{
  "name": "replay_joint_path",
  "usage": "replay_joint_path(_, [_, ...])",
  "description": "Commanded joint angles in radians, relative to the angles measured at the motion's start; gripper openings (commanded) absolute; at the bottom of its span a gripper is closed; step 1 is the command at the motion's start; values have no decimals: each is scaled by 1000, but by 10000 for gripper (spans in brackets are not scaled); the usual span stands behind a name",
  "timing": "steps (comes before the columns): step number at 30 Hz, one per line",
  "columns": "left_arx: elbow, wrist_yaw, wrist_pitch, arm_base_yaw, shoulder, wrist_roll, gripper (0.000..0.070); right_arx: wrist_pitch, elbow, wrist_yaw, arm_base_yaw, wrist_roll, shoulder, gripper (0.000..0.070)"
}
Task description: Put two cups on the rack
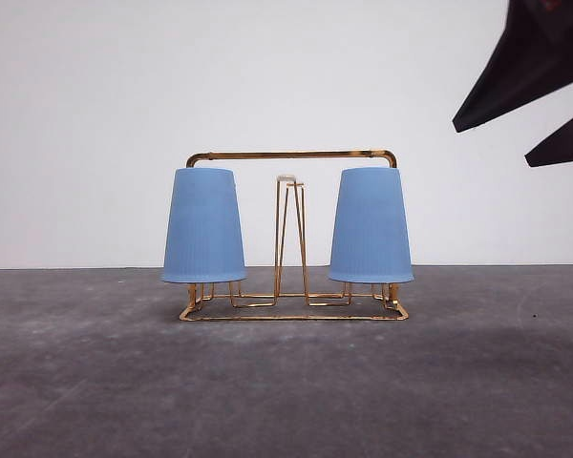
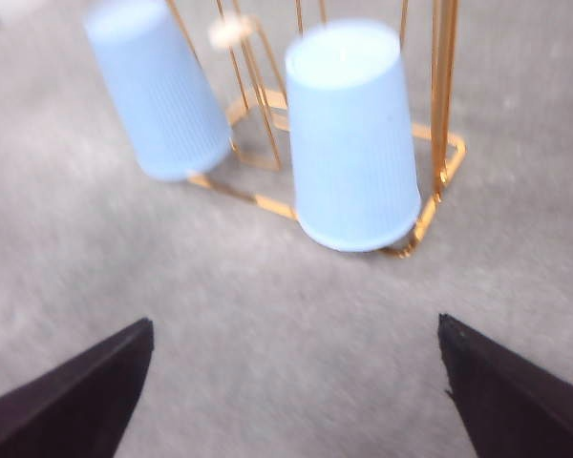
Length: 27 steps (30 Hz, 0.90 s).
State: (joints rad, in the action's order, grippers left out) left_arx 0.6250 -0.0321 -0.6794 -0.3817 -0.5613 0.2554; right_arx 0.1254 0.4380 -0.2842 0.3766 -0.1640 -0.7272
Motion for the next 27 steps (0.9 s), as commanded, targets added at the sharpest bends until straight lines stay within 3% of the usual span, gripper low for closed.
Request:
replay_joint_path(1, [-3,-1,8,-4,-6,-3,429,-23,-15,-2,7,-46,-1,585])
replay_joint_path(5, [-1,-27,-16,-5,-6,0,425,-21,-17,-5,7,-46,4,572])
replay_joint_path(6, [-1,-46,-16,-5,-5,-1,353,-21,-17,-4,7,-46,4,472])
replay_joint_path(8, [-1,-87,-13,-5,-5,-5,0,-21,-17,-3,7,-45,5,34])
replay_joint_path(12, [-1,-135,-7,-5,-6,-11,0,-21,-17,-10,7,-42,4,40])
replay_joint_path(27, [-2,-133,-2,-2,5,-11,0,-24,-17,-3,7,-39,4,40])
